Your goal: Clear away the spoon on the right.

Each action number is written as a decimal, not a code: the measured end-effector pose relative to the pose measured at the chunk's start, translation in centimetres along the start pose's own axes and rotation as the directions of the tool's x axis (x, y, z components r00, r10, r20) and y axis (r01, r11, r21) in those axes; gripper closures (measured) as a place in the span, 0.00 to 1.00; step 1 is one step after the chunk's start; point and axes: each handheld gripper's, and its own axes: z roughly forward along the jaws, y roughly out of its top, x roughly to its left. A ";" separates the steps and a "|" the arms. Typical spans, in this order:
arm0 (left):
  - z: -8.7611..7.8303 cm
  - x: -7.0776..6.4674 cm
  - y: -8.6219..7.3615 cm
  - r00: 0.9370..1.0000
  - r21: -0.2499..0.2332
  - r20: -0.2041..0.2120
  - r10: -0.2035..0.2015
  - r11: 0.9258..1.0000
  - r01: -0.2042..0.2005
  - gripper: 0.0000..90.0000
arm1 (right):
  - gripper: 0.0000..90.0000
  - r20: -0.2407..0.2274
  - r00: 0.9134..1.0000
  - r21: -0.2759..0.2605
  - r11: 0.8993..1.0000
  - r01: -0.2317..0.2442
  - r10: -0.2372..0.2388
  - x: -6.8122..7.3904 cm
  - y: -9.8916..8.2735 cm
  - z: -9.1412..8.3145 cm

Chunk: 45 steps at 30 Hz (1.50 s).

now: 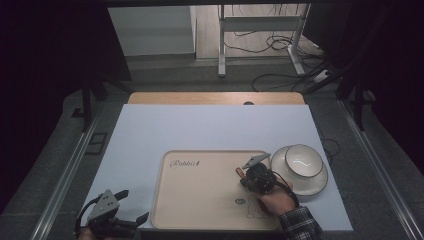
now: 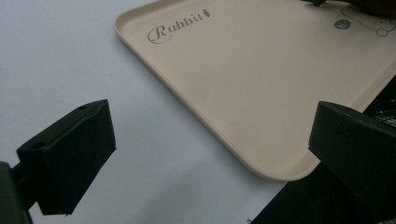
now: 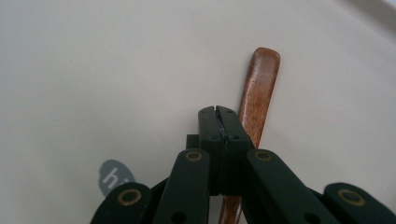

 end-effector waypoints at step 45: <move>-0.1 0.0 0.0 1.000 -0.009 -0.007 -0.007 1.000 0.007 0.00 | 0.91 0.113 0.985 -0.116 0.986 -0.116 0.129 -2.5 -1.4 -2.9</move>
